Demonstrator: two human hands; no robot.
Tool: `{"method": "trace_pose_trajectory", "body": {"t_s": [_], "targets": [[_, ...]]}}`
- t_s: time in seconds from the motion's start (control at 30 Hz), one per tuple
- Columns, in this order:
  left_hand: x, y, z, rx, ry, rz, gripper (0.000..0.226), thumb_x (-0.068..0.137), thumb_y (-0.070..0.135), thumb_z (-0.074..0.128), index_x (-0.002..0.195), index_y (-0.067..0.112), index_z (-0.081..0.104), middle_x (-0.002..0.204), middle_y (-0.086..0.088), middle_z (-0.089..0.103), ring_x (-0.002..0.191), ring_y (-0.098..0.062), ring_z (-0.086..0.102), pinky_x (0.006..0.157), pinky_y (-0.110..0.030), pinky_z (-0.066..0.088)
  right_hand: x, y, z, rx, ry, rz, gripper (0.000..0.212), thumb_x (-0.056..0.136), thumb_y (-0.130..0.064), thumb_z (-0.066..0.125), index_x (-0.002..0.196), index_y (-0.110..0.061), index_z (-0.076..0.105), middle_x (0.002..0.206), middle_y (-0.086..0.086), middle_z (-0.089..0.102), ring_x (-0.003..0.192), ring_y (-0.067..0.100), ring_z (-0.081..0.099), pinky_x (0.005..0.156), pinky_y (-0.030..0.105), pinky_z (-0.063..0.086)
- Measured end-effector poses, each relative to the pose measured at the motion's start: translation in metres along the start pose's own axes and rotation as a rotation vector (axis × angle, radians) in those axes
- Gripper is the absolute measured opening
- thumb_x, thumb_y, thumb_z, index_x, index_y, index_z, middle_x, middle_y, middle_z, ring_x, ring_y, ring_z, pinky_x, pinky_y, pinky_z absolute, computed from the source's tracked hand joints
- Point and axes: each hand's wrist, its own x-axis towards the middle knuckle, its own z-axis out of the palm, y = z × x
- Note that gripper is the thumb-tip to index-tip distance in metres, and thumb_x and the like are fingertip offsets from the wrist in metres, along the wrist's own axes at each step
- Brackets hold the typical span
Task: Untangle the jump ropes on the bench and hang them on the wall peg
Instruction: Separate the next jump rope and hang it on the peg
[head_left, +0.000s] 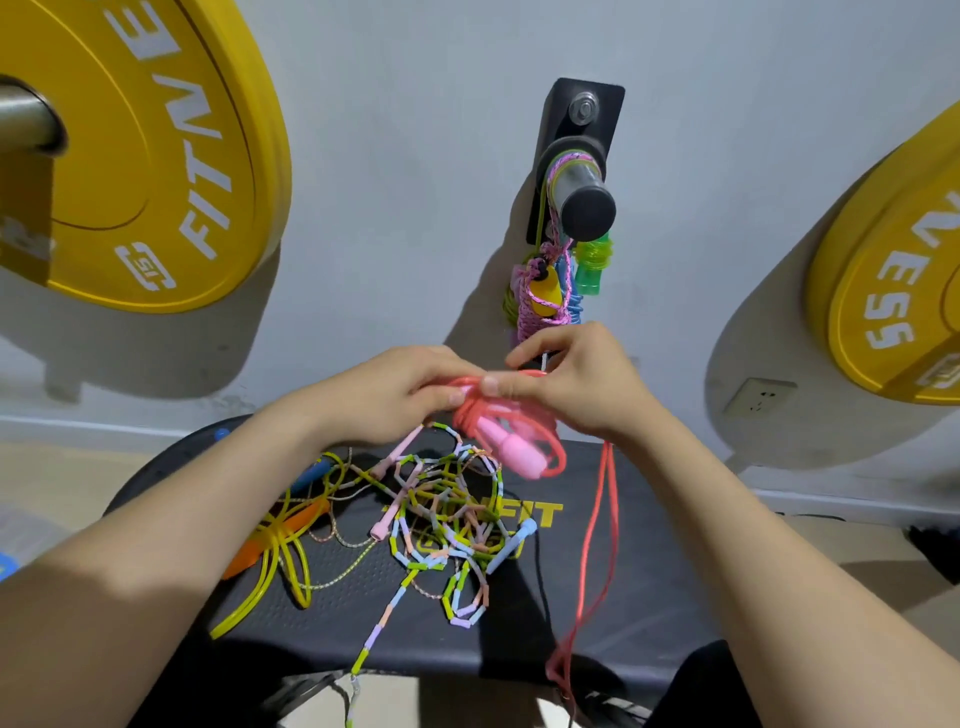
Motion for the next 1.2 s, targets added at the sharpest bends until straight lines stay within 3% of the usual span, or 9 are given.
{"method": "trace_pose_trajectory", "body": {"t_s": [0.23, 0.33, 0.47, 0.63, 0.77, 0.83, 0.97, 1.07, 1.2], "targets": [[0.001, 0.01, -0.001, -0.345, 0.207, 0.033, 0.033, 0.103, -0.004, 0.06, 0.125, 0.017, 0.072, 0.117, -0.01, 0.07, 0.107, -0.015, 0.069, 0.097, -0.031, 0.055, -0.004, -0.002, 0.0, 0.487, -0.541, 0.333, 0.081, 0.077, -0.078, 0.075, 0.114, -0.006, 0.076, 0.115, 0.023, 0.076, 0.092, 0.035, 0.07, 0.075, 0.04, 0.048], [-0.003, 0.012, -0.007, -0.363, 0.212, 0.014, 0.025, 0.094, 0.005, 0.075, 0.113, 0.021, 0.077, 0.112, -0.004, 0.077, 0.103, -0.016, 0.072, 0.094, -0.032, 0.057, -0.005, -0.006, -0.002, 0.554, -0.569, 0.292, 0.077, 0.075, -0.068, 0.082, 0.107, 0.002, 0.076, 0.1, 0.025, 0.074, 0.077, 0.03, 0.069, 0.065, 0.031, 0.052], [-0.01, 0.016, -0.001, -0.233, 0.109, -0.063, 0.039, 0.069, 0.03, 0.091, 0.096, 0.028, 0.063, 0.102, 0.002, 0.076, 0.093, -0.019, 0.074, 0.08, -0.047, 0.06, -0.011, -0.019, 0.003, 0.223, -0.545, 0.192, 0.07, 0.075, -0.072, 0.076, 0.075, -0.002, 0.075, 0.065, 0.011, 0.069, 0.057, 0.018, 0.055, 0.063, 0.032, 0.04], [-0.004, 0.016, 0.016, 0.112, 0.055, -0.082, 0.061, 0.074, 0.06, 0.088, 0.099, 0.027, 0.044, 0.076, 0.005, 0.064, 0.068, -0.01, 0.059, 0.059, -0.031, 0.044, -0.014, -0.024, 0.011, 0.119, -0.465, 0.109, 0.06, 0.082, -0.061, 0.082, 0.066, -0.006, 0.064, 0.057, 0.0, 0.05, 0.053, 0.012, 0.042, 0.059, 0.03, 0.033], [-0.003, 0.015, 0.013, 0.002, 0.089, 0.005, 0.053, 0.08, 0.052, 0.086, 0.104, 0.028, 0.045, 0.071, 0.006, 0.061, 0.062, -0.013, 0.052, 0.058, -0.029, 0.041, -0.011, -0.018, -0.004, 0.377, -0.514, 0.164, 0.056, 0.09, -0.063, 0.063, 0.076, -0.009, 0.071, 0.073, 0.007, 0.067, 0.059, 0.023, 0.057, 0.057, 0.031, 0.044], [-0.004, 0.015, 0.014, -0.161, 0.085, 0.044, 0.053, 0.082, 0.044, 0.088, 0.109, 0.025, 0.047, 0.071, 0.007, 0.064, 0.059, -0.011, 0.049, 0.056, -0.027, 0.038, -0.009, -0.011, -0.01, 0.549, -0.514, 0.268, 0.043, 0.08, -0.058, 0.06, 0.062, -0.019, 0.064, 0.059, 0.004, 0.054, 0.048, 0.017, 0.045, 0.047, 0.025, 0.035], [-0.002, 0.018, 0.012, -0.48, 0.07, 0.092, 0.058, 0.089, 0.026, 0.086, 0.134, 0.027, 0.049, 0.094, -0.009, 0.075, 0.074, -0.015, 0.064, 0.068, -0.029, 0.052, -0.002, 0.007, -0.017, 0.723, -0.429, 0.08, 0.011, 0.074, -0.028, 0.073, 0.076, -0.017, 0.073, 0.075, 0.014, 0.058, 0.065, 0.022, 0.048, 0.058, 0.029, 0.036], [-0.001, 0.023, 0.008, -0.602, 0.158, 0.135, 0.056, 0.092, 0.021, 0.08, 0.14, 0.026, 0.051, 0.114, -0.011, 0.073, 0.093, -0.027, 0.074, 0.082, -0.034, 0.061, 0.001, 0.013, -0.011, 0.731, -0.328, 0.077, 0.018, 0.091, -0.01, 0.062, 0.085, -0.016, 0.077, 0.073, 0.016, 0.053, 0.058, 0.016, 0.039, 0.054, 0.025, 0.031], [-0.001, 0.021, 0.006, -0.547, 0.197, 0.094, 0.041, 0.103, 0.009, 0.063, 0.14, 0.006, 0.046, 0.107, -0.003, 0.071, 0.095, -0.006, 0.068, 0.086, -0.018, 0.052, -0.003, 0.007, 0.013, 0.621, -0.428, 0.107, 0.044, 0.113, -0.017, 0.044, 0.079, -0.019, 0.071, 0.057, 0.0, 0.048, 0.043, 0.011, 0.043, 0.047, 0.023, 0.036]]}}
